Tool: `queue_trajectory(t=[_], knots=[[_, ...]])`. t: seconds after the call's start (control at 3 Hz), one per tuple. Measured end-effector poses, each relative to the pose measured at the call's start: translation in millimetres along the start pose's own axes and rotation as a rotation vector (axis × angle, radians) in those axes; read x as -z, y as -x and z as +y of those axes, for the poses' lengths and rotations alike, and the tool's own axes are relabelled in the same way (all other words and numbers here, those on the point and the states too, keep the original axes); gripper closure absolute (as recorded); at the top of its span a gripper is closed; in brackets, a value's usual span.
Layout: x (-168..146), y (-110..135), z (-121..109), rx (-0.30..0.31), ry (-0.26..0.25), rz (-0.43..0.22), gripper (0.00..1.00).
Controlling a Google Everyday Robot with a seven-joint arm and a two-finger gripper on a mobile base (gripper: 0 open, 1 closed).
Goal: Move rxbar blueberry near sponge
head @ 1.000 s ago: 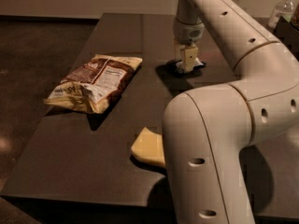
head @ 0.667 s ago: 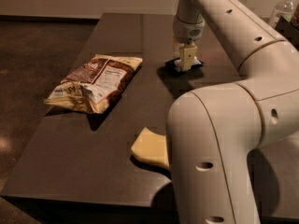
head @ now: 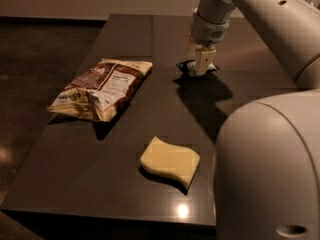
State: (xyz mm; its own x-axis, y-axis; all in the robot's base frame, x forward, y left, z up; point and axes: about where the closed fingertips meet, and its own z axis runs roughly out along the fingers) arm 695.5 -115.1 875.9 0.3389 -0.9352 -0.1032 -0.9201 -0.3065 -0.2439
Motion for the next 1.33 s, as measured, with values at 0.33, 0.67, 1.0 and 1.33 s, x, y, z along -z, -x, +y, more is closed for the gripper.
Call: queue_trajectory(t=[0.33,0.67,1.0,1.33], knots=[[12.1,15.6,27.5,0.023,0.005,-0.002,1.0],[13.8,29.4,66.5,0.054,0.046,0.005,1.0],[2.4,48.9,121.1,0.105,0.117,-0.006,1.0],[-4.4,58.8,148.0,0.136,0.154,-0.024,1.0]])
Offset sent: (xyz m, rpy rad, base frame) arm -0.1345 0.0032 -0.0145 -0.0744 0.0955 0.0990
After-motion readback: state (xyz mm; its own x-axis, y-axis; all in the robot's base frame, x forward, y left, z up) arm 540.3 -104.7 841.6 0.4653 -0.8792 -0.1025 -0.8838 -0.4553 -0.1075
